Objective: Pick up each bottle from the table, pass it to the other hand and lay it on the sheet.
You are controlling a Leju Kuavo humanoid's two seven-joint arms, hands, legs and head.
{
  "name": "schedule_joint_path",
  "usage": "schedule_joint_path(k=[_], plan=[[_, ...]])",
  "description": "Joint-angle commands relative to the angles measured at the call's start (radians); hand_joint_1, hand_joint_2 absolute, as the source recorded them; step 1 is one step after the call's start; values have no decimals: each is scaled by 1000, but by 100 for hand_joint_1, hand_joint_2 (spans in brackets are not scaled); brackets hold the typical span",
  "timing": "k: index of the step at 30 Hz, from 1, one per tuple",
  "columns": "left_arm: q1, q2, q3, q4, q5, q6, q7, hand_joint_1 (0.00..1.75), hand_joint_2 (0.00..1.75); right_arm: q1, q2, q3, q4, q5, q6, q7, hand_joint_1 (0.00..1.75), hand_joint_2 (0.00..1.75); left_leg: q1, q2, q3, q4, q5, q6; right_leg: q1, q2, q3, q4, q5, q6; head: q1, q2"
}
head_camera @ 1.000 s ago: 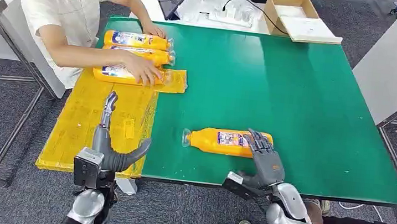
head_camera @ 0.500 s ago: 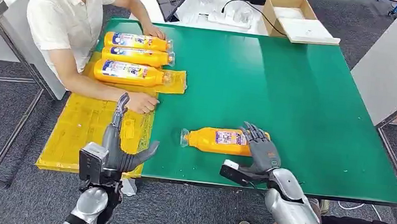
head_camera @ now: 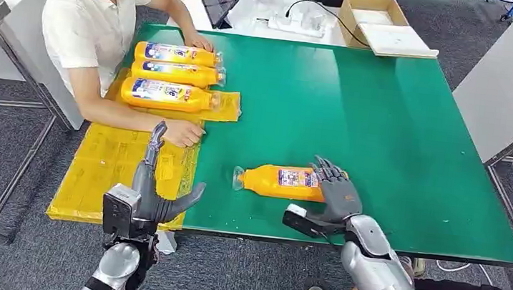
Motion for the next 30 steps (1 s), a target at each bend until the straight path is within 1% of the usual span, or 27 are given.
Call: schedule_joint_path(k=[1,5,6,7,8,9,12,14,15,16,17,18,19,21,25,29,30], plan=[[-25,17,-1,48,9,-15,21,0,175,-58,-7,105,131,71,5,82,0,175,1,-1,2,-1,0,-1,1,-2,2,-1,0,-2,0,0],[-21,17,5,56,13,-20,24,0,175,-62,1,110,145,80,13,103,0,175,1,-1,3,-1,0,-2,2,-2,4,-2,0,-3,0,0],[-27,16,13,82,34,-43,35,0,175,-104,-4,145,232,111,235,195,0,175,1,-1,3,-1,0,-2,1,-1,4,-1,0,-2,0,0],[-34,16,17,105,37,-50,20,0,175,-99,-28,136,226,97,255,186,2,175,1,-1,3,-1,0,-2,1,-1,4,-1,0,-2,0,0],[-38,16,20,115,37,-51,13,0,175,-96,-35,124,226,82,237,167,148,175,1,-1,3,-2,0,-2,1,-2,5,-2,0,-3,0,0],[-43,15,21,127,38,-53,8,0,175,-104,-41,123,243,80,247,162,175,175,0,-2,3,-2,1,-2,1,-3,5,-2,0,-2,0,0],[-52,16,18,143,46,-67,-13,0,175,-111,-52,105,261,57,291,146,175,175,1,-1,7,-1,0,-2,1,-2,7,-2,0,-2,0,0],[-43,18,16,117,21,-36,-55,0,175,-103,-51,93,255,48,263,159,175,175,1,-5,7,-2,1,-2,2,-5,7,-4,0,-3,0,0],[-41,20,14,110,14,-29,-58,0,175,-103,-51,96,258,51,265,162,175,175,1,-6,8,-1,1,-2,1,-5,5,-3,-1,-2,0,0],[-38,22,14,100,14,-29,-58,0,175,-101,-51,97,258,52,263,163,175,175,1,-7,9,-1,1,-2,2,-4,1,-3,-1,-2,0,0],[-38,22,14,100,14,-29,-58,0,175,-101,-51,97,258,52,263,163,175,175,1,-6,9,-1,0,-1,1,-2,2,-4,-1,-2,0,0],[-35,23,15,94,17,-30,-50,0,175,-99,-55,91,263,47,278,169,175,175,1,-6,8,-2,1,-2,2,-3,2,-5,-1,-2,0,0],[-38,24,15,99,20,-33,-43,0,175,-92,-61,85,262,41,287,170,175,175,1,-6,10,-2,0,-1,1,-2,11,-4,-1,-1,0,0],[-45,25,20,114,24,-33,-39,0,175,-76,-70,74,262,27,284,155,175,175,1,-8,11,-2,0,-1,2,-4,14,-4,-2,-2,0,0],[-53,25,25,128,31,-37,-39,0,175,-56,-67,50,258,-4,286,109,175,175,1,-10,12,-2,1,-1,2,-7,15,-5,-2,-2,0,0],[-53,26,25,127,32,-37,-39,0,175,-54,-65,47,256,-8,283,102,175,175,1,-10,12,-2,0,-1,2,-6,15,-5,-2,-1,0,0],[-38,28,30,97,40,-37,-37,0,175,-34,-20,-28,220,-106,171,-44,175,175,2,-9,11,-3,1,-1,2,-6,15,-6,-1,-2,0,0]])
